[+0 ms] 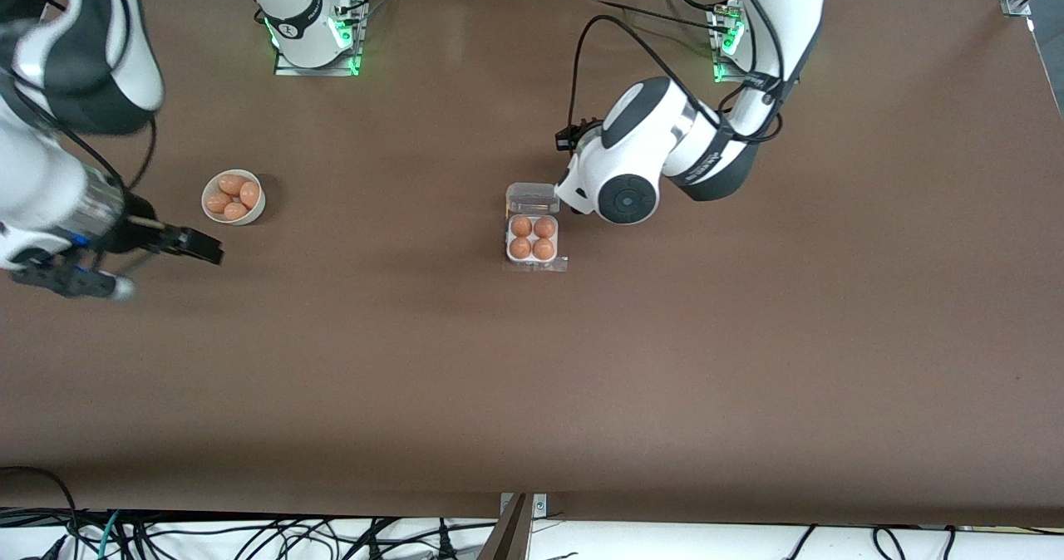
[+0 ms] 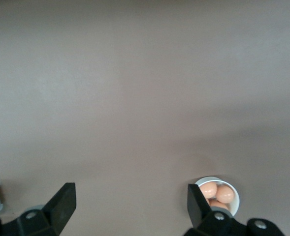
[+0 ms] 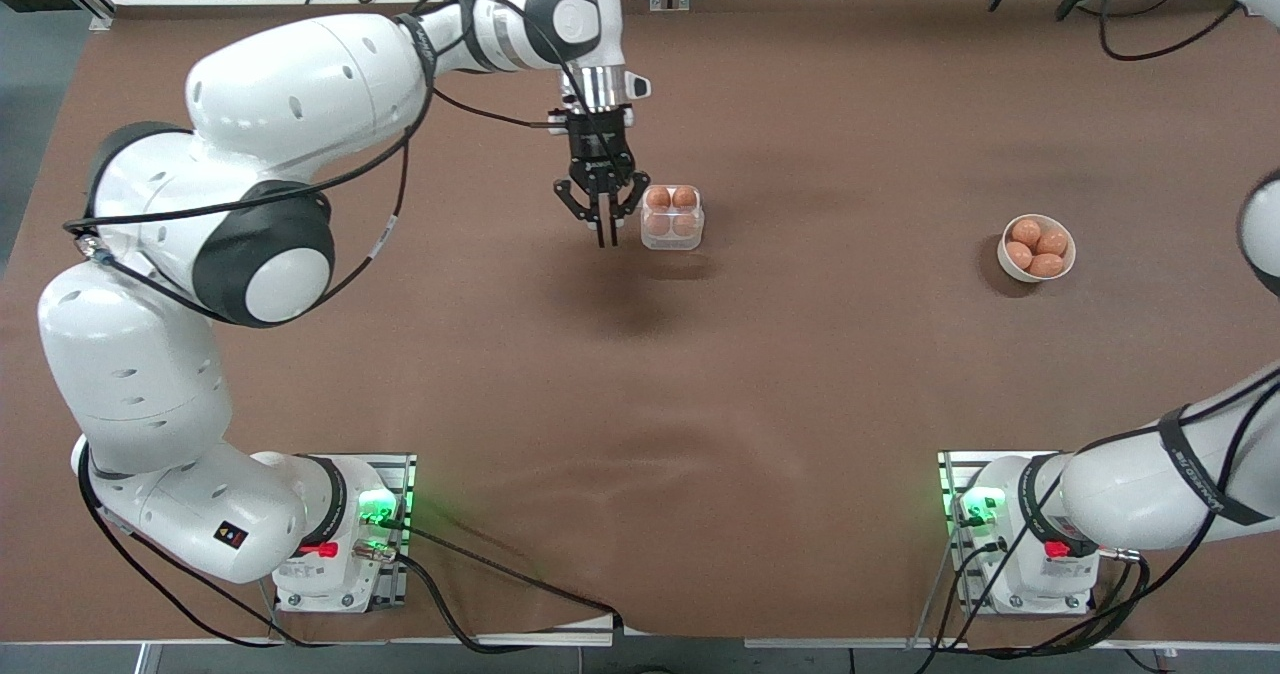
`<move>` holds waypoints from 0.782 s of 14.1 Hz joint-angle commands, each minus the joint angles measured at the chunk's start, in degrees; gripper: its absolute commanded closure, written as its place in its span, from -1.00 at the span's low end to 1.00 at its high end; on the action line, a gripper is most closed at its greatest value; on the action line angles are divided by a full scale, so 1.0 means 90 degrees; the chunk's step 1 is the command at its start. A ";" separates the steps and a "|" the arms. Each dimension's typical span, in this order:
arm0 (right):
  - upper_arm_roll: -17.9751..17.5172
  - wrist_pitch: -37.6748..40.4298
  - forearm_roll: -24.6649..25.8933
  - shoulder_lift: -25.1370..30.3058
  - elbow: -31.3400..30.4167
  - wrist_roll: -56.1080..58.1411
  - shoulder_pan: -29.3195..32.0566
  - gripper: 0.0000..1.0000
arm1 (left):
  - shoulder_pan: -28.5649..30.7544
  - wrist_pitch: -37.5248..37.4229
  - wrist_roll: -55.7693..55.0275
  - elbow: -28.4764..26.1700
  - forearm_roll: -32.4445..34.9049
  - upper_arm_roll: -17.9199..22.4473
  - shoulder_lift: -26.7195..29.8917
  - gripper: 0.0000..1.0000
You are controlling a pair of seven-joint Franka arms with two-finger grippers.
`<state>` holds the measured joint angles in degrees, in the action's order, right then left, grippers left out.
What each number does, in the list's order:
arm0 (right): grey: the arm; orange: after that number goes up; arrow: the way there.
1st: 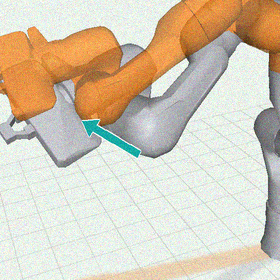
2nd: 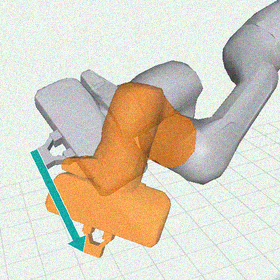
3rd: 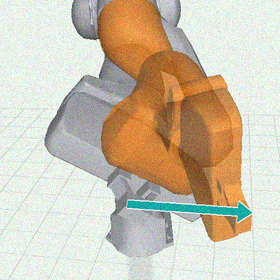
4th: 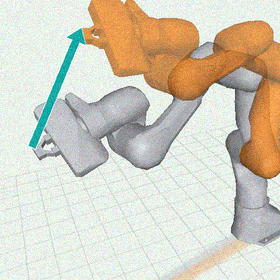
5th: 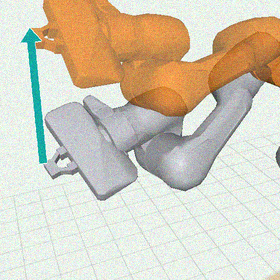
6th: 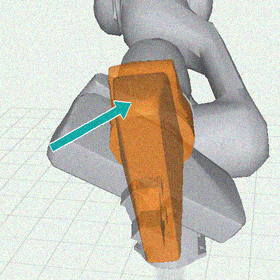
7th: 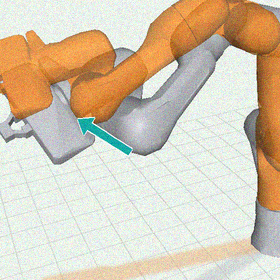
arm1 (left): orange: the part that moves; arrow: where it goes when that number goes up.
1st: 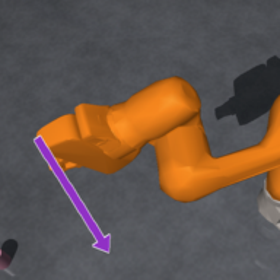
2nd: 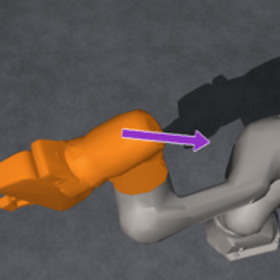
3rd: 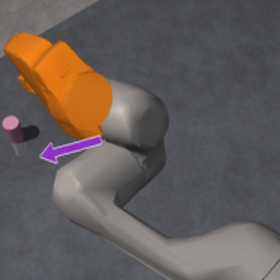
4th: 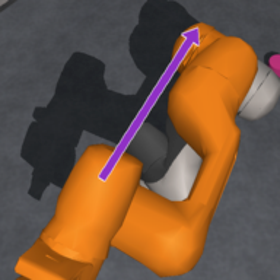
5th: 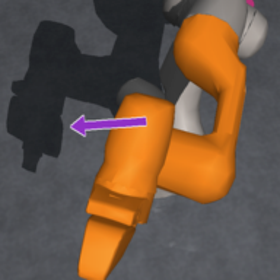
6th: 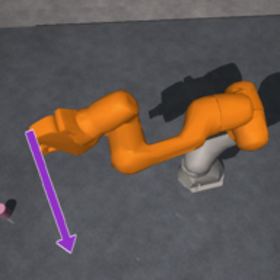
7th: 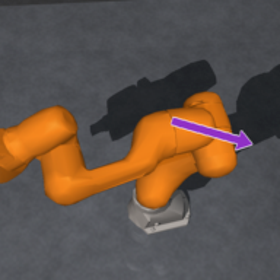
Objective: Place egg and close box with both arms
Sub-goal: 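Push the open box lid shut with the left gripper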
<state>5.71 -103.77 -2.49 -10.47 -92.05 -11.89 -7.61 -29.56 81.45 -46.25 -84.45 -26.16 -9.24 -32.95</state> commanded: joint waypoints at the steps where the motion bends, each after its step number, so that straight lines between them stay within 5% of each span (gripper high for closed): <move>1: -0.0420 -0.0112 0.0159 0.0995 -0.0690 0.0313 0.0454 -1.00 | -0.0328 0.0264 -0.0388 0.0574 -0.0295 0.0060 -0.0478 0.66; 11: -0.0401 0.0182 0.0305 0.1182 -0.0534 0.0451 0.0641 -1.00 | -0.1013 0.1623 -0.0408 0.0584 -0.0326 0.0089 -0.1085 0.72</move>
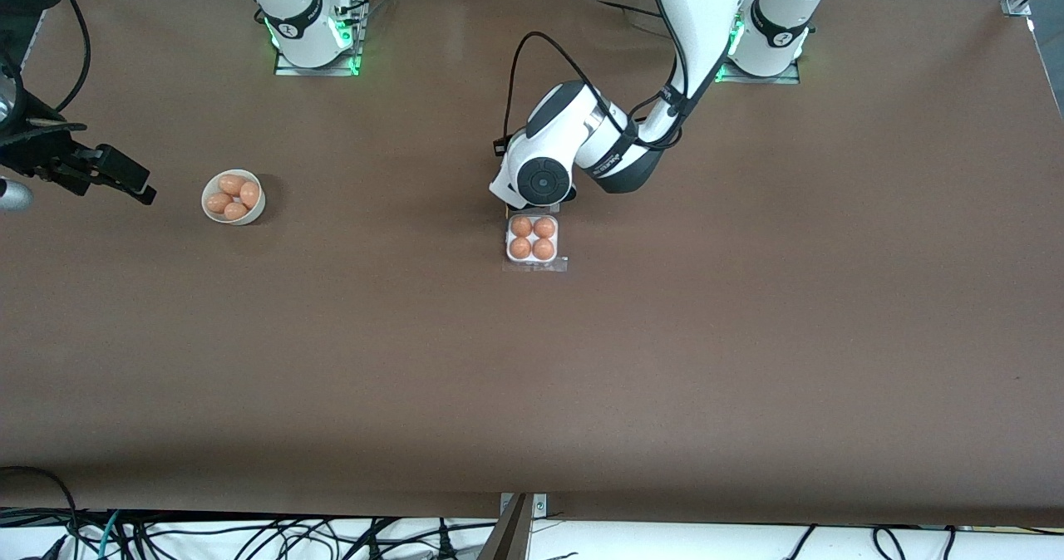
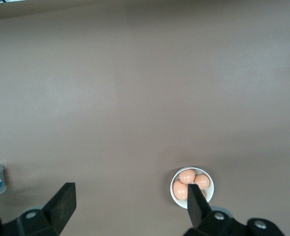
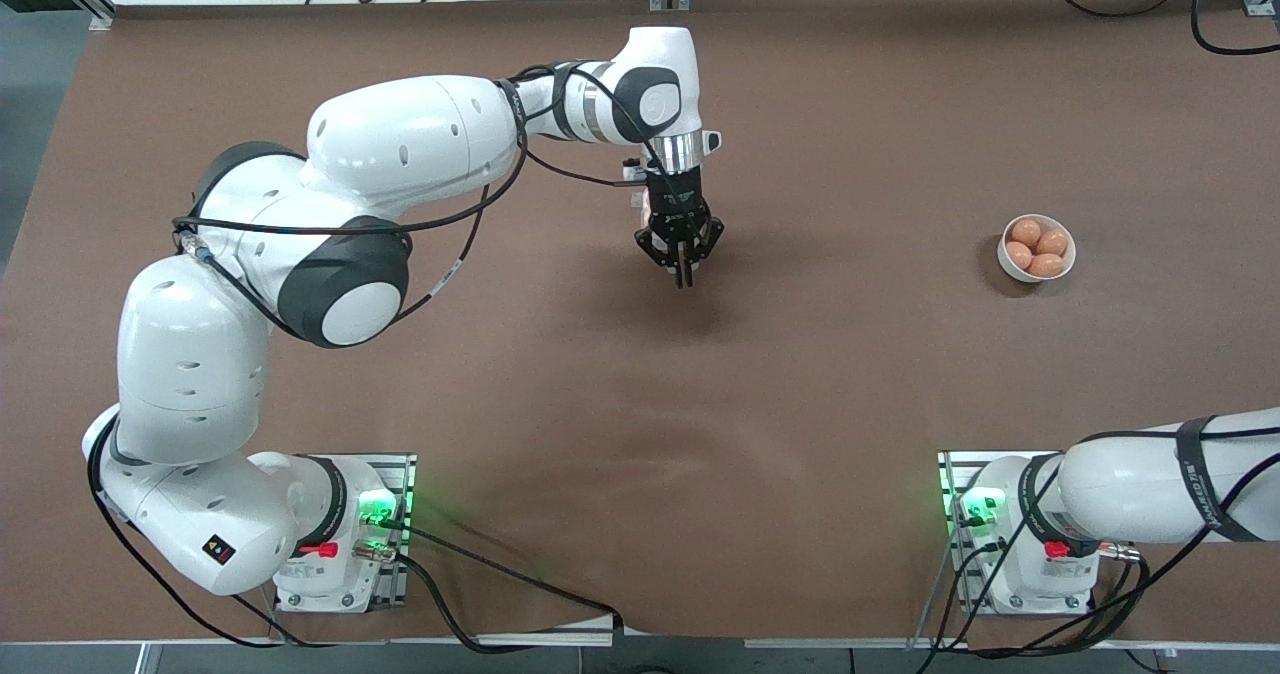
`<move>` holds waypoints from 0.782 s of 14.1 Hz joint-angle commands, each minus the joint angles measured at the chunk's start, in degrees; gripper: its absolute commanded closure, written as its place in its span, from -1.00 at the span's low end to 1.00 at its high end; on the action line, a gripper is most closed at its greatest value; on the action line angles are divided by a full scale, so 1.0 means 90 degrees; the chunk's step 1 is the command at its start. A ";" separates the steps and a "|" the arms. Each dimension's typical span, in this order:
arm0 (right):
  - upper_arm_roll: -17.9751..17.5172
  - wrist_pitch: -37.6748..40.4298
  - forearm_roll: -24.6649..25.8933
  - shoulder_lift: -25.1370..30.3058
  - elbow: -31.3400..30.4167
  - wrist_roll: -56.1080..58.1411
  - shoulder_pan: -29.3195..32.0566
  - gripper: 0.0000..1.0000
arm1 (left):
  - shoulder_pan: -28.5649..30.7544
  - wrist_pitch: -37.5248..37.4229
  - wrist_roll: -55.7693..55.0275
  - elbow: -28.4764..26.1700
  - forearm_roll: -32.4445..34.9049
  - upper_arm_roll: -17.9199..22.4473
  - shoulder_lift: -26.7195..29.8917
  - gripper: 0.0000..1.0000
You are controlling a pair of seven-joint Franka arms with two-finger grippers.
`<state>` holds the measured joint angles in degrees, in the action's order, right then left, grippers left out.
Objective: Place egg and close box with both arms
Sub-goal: 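Push the open box lid shut with the left gripper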
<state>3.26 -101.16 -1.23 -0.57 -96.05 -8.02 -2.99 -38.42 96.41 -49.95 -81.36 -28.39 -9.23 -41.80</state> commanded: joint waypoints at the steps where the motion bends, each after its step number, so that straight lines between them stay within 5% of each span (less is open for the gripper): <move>1: -0.0137 -0.0098 0.0224 0.0083 -0.0089 0.0032 0.0127 -1.00 | -0.0009 -0.0028 0.0032 0.0251 -0.0049 0.0117 -0.0102 0.73; 11: -0.0088 0.0537 0.0244 0.0142 -0.0118 0.0110 0.0127 -1.00 | 0.0040 0.0636 0.0003 0.0562 0.0283 0.0400 -0.0297 0.75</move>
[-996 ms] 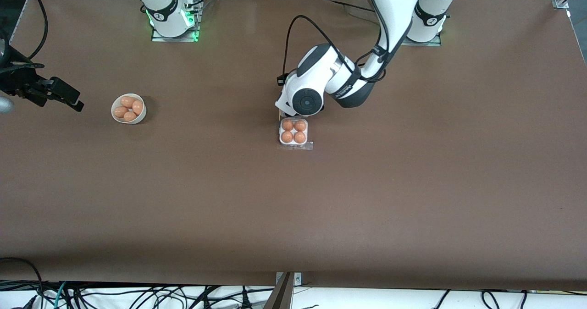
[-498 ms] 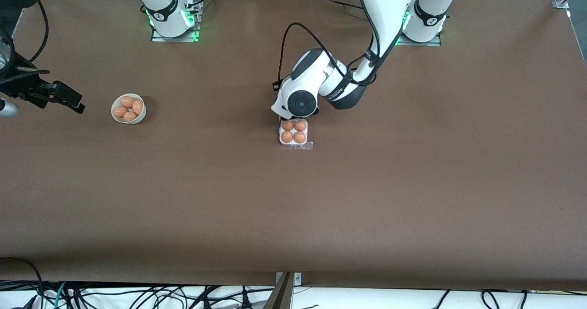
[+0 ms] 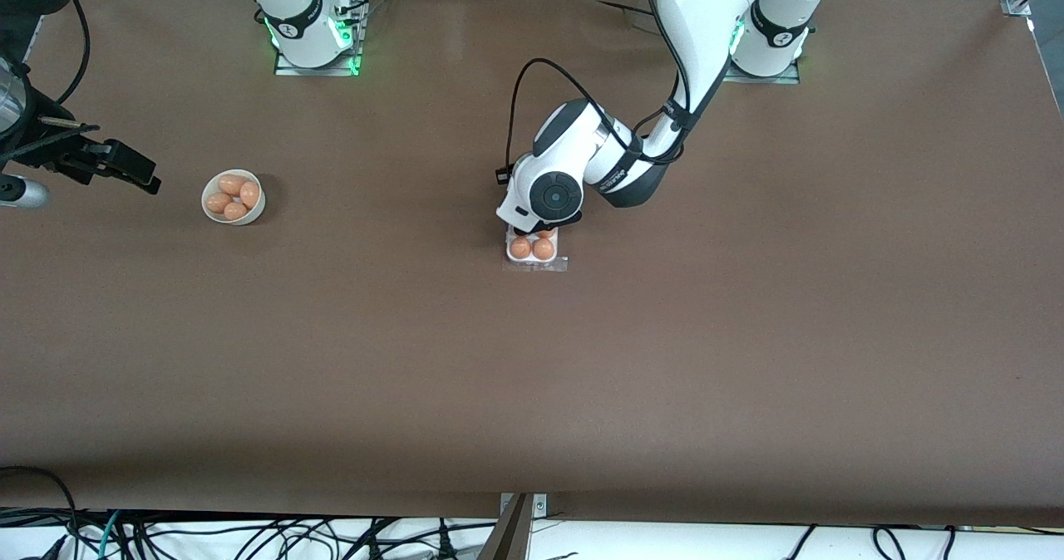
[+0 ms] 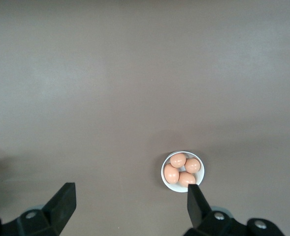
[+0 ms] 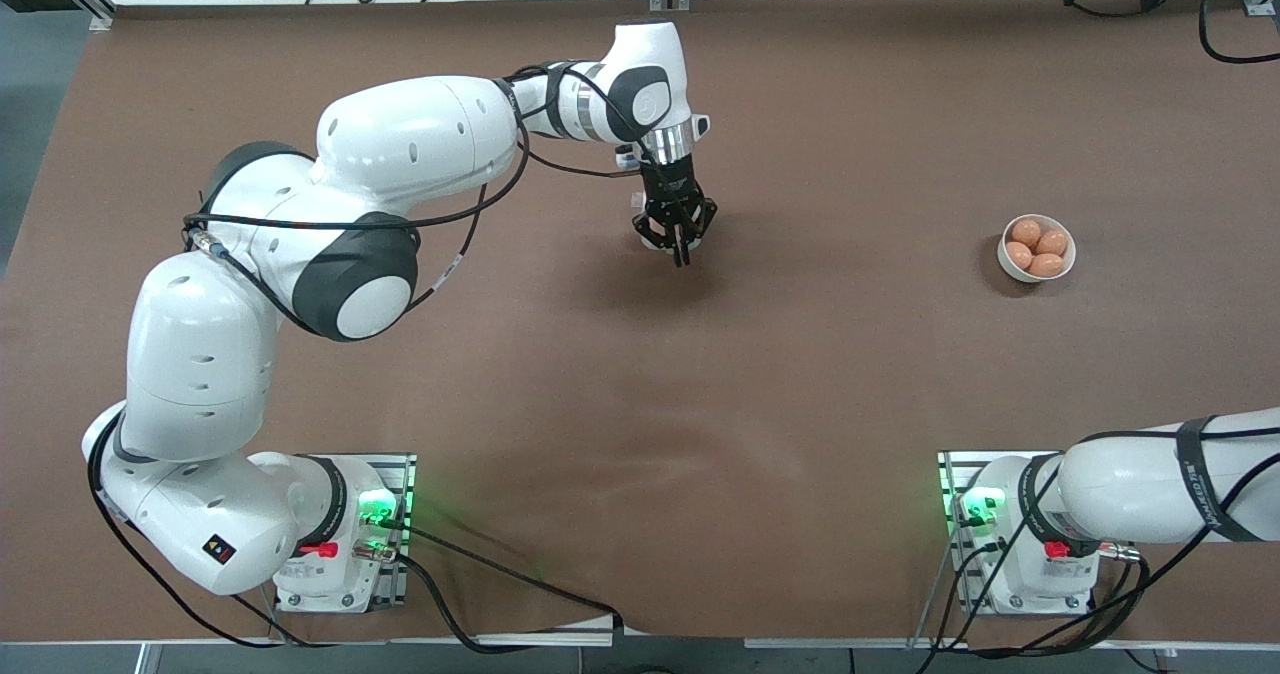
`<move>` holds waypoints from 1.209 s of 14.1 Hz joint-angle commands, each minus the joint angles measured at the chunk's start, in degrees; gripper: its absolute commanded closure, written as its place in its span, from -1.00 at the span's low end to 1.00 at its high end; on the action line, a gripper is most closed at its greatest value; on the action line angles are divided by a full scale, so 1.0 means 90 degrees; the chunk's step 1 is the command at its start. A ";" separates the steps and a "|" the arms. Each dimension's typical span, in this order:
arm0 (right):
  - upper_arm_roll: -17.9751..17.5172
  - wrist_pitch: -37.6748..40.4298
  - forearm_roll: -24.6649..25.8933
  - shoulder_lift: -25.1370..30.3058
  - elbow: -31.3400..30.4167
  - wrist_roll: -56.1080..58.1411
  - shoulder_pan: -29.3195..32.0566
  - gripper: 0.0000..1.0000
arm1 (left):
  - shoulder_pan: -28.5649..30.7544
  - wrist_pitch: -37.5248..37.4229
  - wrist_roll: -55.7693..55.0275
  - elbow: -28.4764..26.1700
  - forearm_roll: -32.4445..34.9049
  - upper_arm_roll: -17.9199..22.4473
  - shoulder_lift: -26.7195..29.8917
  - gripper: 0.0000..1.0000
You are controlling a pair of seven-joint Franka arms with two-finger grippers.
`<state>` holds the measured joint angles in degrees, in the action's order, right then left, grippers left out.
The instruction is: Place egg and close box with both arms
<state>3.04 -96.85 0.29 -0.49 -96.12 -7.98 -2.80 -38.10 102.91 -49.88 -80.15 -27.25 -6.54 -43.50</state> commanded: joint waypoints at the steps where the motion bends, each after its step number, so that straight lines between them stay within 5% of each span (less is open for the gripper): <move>1: -0.0065 0.0048 0.0075 0.0132 -0.0111 0.0105 0.0106 -1.00 | 0.0014 -0.0077 -0.0005 0.0477 0.0157 0.0160 -0.0099 0.75; 9: 0.0032 0.0038 0.0075 0.0123 -0.0130 0.0105 0.0116 -1.00 | 0.0141 -0.0164 0.0015 0.1247 0.0694 0.0755 -0.0040 0.60; 14: 0.0072 0.0029 0.0075 0.0113 -0.0130 0.0105 0.0116 -1.00 | 0.0891 -0.1101 0.1281 0.1893 0.1902 0.1215 0.0573 -0.54; 17: 0.0072 -0.0001 0.0065 0.0093 -0.0111 0.0105 0.0116 -1.00 | 0.1692 -0.1249 0.2541 0.1913 0.2383 0.1215 0.0984 -0.90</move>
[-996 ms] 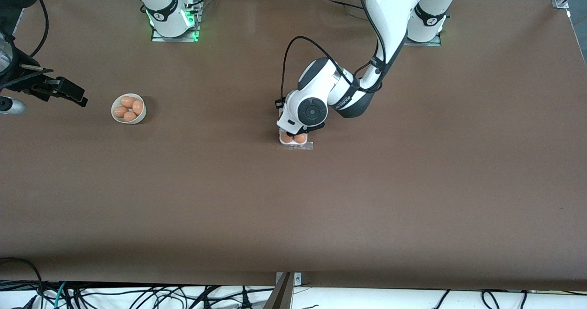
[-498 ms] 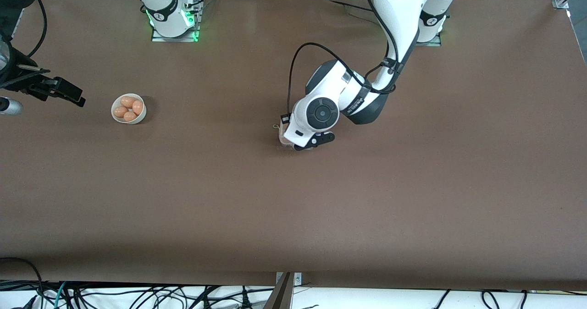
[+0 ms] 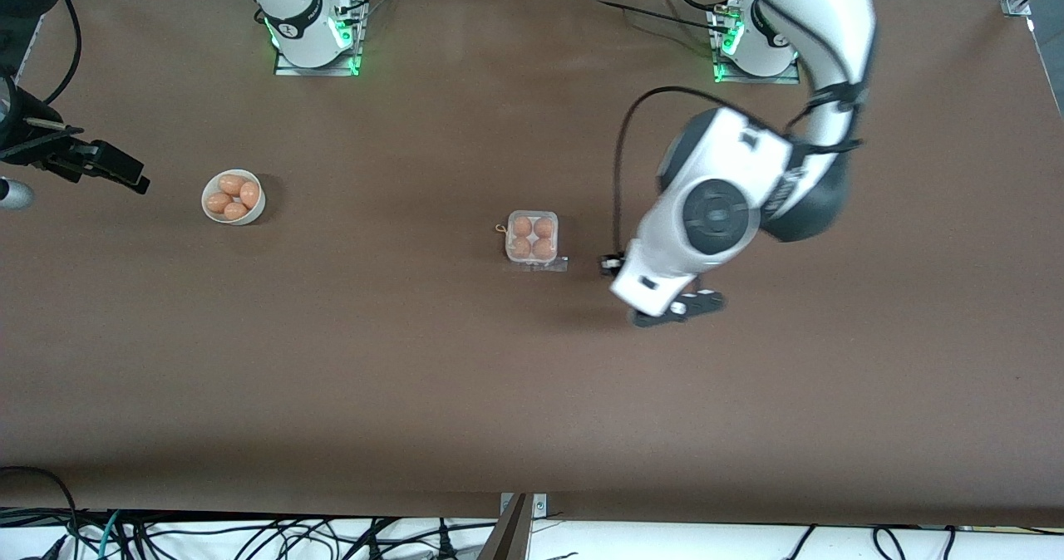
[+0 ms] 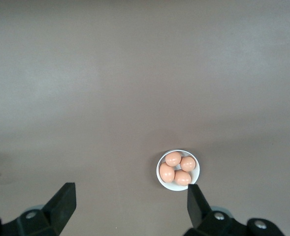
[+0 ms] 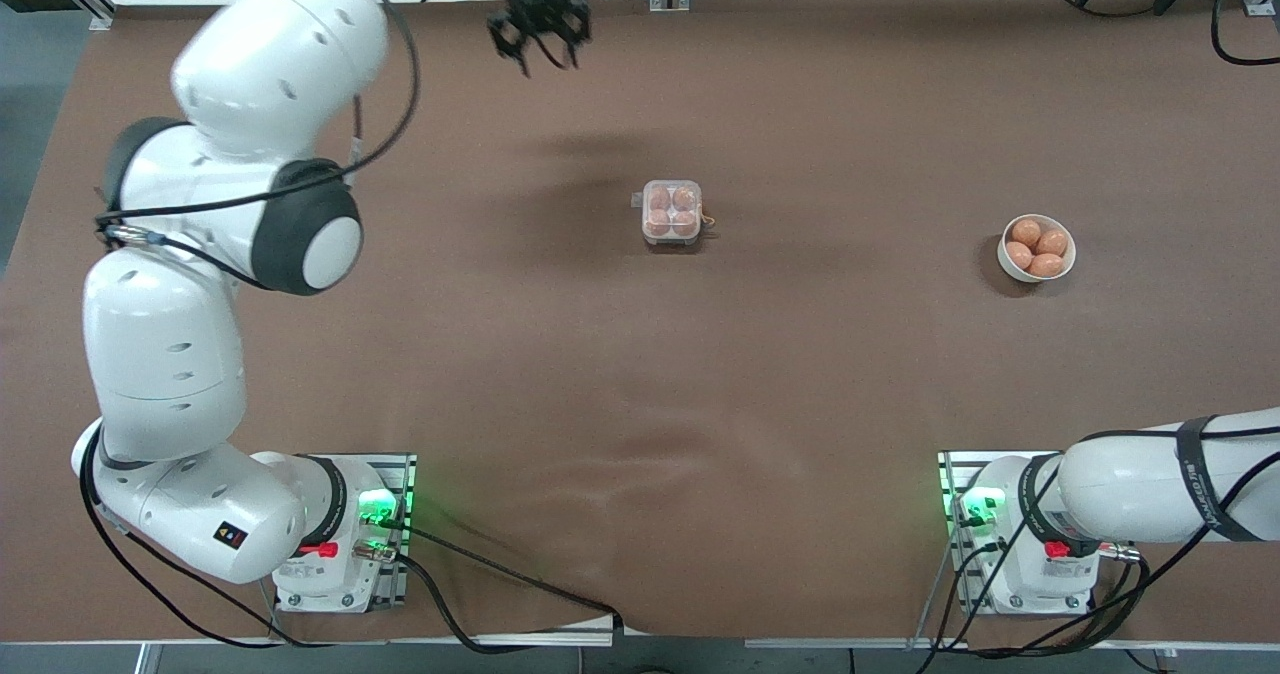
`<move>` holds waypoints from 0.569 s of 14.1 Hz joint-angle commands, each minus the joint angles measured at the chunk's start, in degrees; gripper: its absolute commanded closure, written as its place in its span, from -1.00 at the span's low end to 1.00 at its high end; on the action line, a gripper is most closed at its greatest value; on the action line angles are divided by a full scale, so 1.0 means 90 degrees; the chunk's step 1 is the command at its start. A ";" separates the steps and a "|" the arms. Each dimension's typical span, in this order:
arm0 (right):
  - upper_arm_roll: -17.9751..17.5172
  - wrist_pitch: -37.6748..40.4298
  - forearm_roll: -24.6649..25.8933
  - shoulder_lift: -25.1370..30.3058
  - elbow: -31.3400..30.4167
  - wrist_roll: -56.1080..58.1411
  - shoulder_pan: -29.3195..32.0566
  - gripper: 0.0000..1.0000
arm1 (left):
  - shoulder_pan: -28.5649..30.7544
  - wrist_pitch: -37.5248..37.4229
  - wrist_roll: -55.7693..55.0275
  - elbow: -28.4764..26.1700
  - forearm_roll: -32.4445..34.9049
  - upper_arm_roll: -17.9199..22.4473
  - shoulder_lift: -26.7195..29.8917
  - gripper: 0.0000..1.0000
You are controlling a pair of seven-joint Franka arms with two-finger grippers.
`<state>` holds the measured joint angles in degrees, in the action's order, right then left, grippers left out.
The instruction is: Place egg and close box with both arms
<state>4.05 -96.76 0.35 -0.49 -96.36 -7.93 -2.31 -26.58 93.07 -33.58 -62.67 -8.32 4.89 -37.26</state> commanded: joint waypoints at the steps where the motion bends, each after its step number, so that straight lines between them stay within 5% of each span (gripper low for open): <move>1: -0.0049 -0.0030 0.0058 0.0094 -0.0084 0.0100 0.0052 -1.00 | 0.0685 -0.0155 0.0956 -0.0020 0.0309 -0.0065 0.0369 -0.93; 8: -0.0050 -0.0030 0.0058 0.0094 -0.0074 0.0100 0.0052 -1.00 | 0.1546 -0.0165 0.1795 0.0195 0.0944 -0.0055 0.0565 -1.00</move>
<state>4.03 -96.80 0.35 -0.49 -96.36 -7.91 -2.32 -14.78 92.24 -21.13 -62.03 -1.72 5.08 -33.31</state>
